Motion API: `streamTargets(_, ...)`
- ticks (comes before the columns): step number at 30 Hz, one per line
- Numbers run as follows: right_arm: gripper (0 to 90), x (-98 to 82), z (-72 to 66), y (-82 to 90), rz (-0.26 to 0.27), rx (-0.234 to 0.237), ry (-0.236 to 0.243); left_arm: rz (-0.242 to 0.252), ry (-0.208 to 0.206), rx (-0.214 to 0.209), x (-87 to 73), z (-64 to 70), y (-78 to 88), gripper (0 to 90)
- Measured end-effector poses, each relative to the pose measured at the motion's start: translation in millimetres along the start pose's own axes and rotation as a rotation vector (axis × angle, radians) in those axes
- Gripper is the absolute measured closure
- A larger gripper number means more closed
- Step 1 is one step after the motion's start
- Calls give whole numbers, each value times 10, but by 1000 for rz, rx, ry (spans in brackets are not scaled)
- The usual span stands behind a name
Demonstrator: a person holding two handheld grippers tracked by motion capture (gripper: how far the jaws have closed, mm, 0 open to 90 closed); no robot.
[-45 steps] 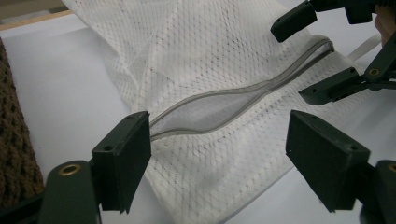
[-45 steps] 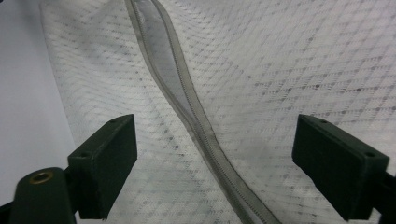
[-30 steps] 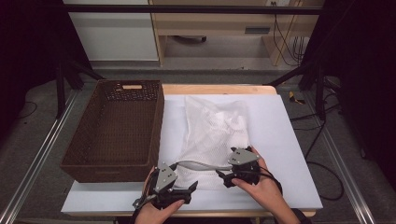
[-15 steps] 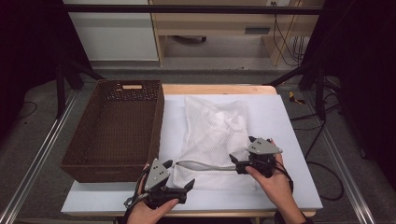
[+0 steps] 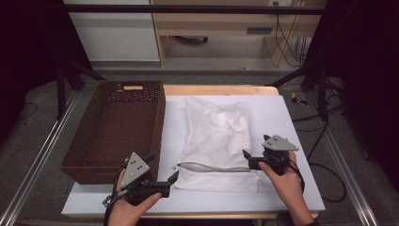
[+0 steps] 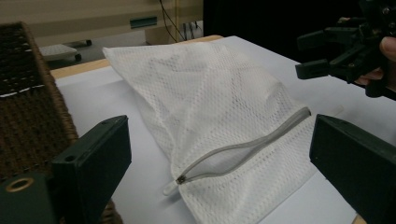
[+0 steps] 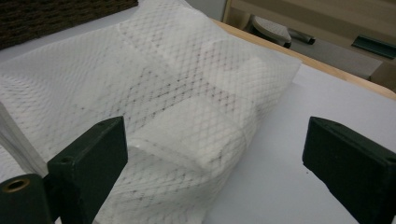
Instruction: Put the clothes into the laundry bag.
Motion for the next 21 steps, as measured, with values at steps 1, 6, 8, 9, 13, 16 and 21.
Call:
streamTargets(1, 73, -7, 20, 4, -1, -5, -5, 2, -1, 8, 15, -31, 20, 58)
streamTargets(6, 70, -49, 124, 22, -11, -26, -33, 13, 7, 45, 50, -183, 101, 56)
streamTargets(8, 70, -66, 159, 26, -18, -33, -40, 9, 11, 58, 47, -250, 127, 55)
streamTargets(9, 70, -77, 180, 29, -21, -37, -42, 9, 13, 66, 47, -283, 140, 55)
streamTargets(13, 70, -124, 260, 43, -39, -52, -64, 8, 16, 96, 46, -397, 194, 55)
streamTargets(16, 70, -162, 320, 46, -50, -58, -68, 7, 15, 120, 42, -476, 230, 55)
streamTargets(21, 69, -217, 413, 68, -62, -74, -92, 11, 35, 158, 23, -626, 294, 54)
Point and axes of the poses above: each handheld gripper's, and its own axes: y roughly backward along the jaws, x roughly out of its top, z roughly to its right, the point moved 2 cm from there along -y, roughly forward along the jaws, and after that the axes turned 10 degrees about z, right-handed, at the moved point
